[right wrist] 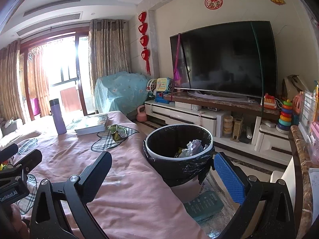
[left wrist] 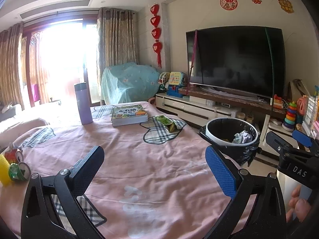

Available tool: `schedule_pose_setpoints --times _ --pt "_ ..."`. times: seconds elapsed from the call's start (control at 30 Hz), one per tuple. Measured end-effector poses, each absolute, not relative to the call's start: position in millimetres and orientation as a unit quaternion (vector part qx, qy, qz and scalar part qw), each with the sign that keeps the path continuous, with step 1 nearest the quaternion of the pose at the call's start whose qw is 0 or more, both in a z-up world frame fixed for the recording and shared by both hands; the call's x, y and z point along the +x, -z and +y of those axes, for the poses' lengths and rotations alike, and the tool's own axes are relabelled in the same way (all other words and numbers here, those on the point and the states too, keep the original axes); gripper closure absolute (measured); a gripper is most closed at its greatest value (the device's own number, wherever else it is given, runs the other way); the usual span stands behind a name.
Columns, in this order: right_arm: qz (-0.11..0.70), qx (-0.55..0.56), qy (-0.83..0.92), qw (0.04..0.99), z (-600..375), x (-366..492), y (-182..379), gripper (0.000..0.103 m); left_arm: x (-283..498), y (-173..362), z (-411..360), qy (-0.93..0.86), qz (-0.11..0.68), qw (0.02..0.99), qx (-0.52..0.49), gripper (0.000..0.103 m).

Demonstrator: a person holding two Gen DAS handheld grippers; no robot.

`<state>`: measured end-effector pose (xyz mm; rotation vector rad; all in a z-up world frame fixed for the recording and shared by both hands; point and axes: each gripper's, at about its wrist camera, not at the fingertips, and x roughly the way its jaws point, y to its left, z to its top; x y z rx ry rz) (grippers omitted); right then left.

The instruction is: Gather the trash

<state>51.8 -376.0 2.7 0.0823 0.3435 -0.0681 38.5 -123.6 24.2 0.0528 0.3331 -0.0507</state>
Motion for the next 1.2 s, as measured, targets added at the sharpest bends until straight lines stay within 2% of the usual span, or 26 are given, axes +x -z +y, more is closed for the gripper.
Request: schedule_pose_setpoints --times 1.2 --pt "0.167 0.041 0.03 0.985 -372.8 49.5 -4.9 0.0 39.8 -21.8 -119.6 0.031 0.173 0.984 0.024 0.0"
